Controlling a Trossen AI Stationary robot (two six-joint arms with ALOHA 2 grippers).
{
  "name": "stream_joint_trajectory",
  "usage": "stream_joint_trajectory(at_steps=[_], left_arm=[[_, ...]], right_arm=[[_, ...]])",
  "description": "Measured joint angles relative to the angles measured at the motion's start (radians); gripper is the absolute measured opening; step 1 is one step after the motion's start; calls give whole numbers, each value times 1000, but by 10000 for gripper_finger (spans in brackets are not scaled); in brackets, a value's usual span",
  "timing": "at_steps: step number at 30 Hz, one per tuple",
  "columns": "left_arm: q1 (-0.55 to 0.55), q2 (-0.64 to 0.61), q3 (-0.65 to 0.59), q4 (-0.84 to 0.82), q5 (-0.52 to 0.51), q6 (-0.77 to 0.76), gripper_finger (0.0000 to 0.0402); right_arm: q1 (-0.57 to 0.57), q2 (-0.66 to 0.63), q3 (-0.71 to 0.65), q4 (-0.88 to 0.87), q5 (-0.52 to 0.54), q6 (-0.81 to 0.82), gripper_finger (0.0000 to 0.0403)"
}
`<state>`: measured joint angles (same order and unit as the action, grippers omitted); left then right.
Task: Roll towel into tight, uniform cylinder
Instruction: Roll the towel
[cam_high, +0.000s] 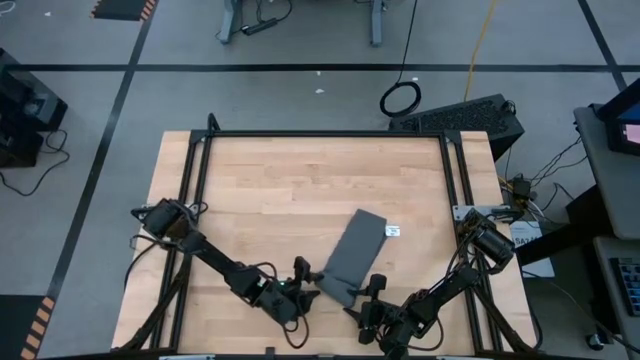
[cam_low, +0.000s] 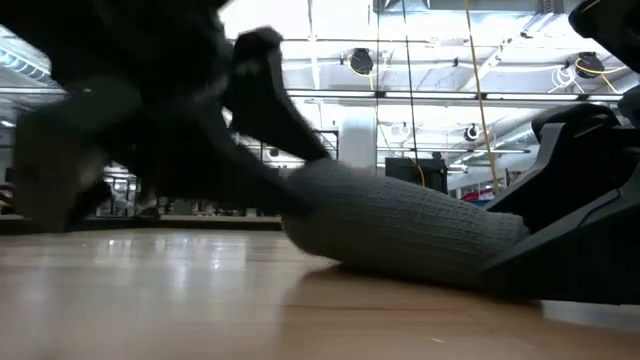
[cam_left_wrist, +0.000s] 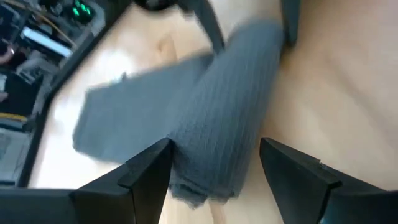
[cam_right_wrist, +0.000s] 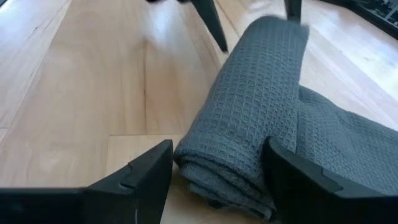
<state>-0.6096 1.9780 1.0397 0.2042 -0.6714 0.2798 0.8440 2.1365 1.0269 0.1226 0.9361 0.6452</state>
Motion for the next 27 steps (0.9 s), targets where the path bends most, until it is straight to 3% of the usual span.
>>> stream_joint_trajectory(at_steps=[16,22,27], left_arm=[[-27,-10,0,8,53,13,249],[-46,-83,0,-66,46,-85,249],[-23,-98,1,-22,157,-125,249]], right_arm=[[0,0,0,0,-5,2,233],[0,0,0,-1,-7,9,233],[0,0,0,-2,-8,2,233]])
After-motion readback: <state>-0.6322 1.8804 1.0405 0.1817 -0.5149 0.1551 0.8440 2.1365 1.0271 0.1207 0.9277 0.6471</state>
